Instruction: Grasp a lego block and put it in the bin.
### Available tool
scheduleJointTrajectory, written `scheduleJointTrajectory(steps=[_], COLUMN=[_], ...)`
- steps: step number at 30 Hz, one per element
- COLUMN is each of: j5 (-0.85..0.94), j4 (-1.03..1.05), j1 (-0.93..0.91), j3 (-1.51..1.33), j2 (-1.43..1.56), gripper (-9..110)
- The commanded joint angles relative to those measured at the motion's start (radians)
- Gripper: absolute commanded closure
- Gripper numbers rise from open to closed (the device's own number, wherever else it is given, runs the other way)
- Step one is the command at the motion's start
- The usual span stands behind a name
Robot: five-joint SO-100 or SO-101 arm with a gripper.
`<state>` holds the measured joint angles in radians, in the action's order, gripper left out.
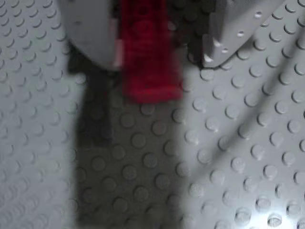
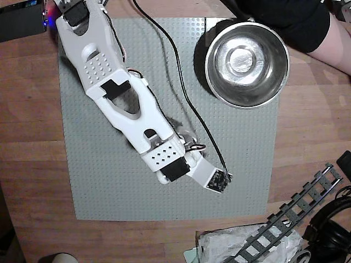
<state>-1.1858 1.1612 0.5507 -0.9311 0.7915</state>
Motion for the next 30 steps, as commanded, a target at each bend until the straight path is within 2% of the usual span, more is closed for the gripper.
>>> scheduleJointTrajectory(steps=[1,11,20,22,30], j5=[0.006,0.04,0.25,0.302,0.402], j4=[0.032,0.284,0.569,0.601,0.606], j1=[-0.015,0.003,0.051,0.077,0.207], j3=[0.087,0.308,0.623,0.624,0.341], j2=[-0.021,-0.08,-0.077,-0.055,0.235], gripper=[100,102,102,102,102])
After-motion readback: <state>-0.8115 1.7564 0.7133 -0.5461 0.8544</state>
